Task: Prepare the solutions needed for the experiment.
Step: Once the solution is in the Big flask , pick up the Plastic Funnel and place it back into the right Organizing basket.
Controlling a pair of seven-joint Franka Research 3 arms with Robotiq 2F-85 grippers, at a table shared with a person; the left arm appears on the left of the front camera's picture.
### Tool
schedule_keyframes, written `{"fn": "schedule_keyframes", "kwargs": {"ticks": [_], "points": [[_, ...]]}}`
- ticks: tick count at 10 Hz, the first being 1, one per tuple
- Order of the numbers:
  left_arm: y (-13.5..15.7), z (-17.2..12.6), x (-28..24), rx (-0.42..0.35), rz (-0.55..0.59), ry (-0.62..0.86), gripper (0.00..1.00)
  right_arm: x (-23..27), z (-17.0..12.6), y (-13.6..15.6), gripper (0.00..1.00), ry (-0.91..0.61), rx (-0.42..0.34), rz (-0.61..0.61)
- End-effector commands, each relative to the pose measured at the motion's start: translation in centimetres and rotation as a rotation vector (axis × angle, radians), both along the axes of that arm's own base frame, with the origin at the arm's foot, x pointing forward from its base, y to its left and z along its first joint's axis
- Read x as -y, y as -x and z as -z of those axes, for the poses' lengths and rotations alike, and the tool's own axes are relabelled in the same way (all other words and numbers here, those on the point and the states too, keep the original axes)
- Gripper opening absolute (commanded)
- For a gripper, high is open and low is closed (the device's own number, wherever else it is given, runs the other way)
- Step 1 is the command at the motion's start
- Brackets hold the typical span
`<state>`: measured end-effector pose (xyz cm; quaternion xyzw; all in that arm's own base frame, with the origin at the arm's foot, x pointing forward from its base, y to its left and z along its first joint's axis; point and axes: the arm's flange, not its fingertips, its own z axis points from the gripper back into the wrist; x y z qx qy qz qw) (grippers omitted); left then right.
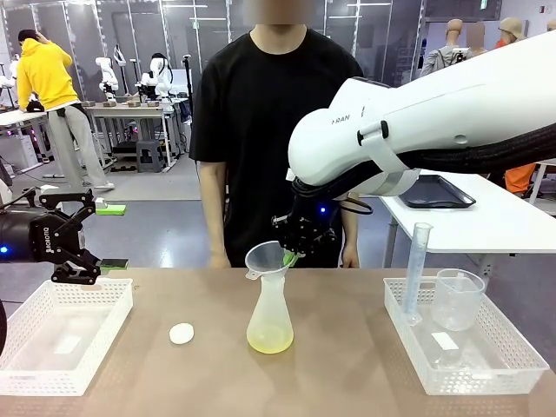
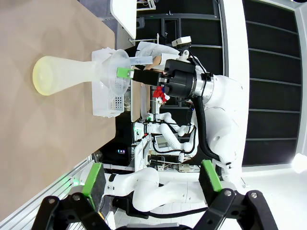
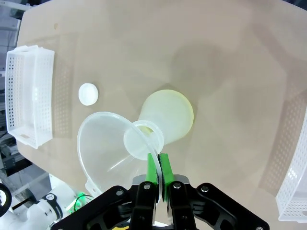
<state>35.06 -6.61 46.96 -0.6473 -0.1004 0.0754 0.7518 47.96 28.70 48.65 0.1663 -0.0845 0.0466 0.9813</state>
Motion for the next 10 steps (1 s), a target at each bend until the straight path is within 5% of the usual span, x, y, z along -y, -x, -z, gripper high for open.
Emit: {"fn": "schedule_keyframes", "kwargs": {"ticks": [1, 10], "points": [[0.0, -0.3, 0.2, -0.004, -0.002, 0.02, 1.0, 1.1, -0.1, 0.5, 0.0, -0.075, 0.006, -0.015], [0.0, -0.3, 0.2, -0.004, -0.002, 0.02, 1.0, 4.4, -5.2, 0.7, 0.01, -0.168, 0.097, 0.015]]}}
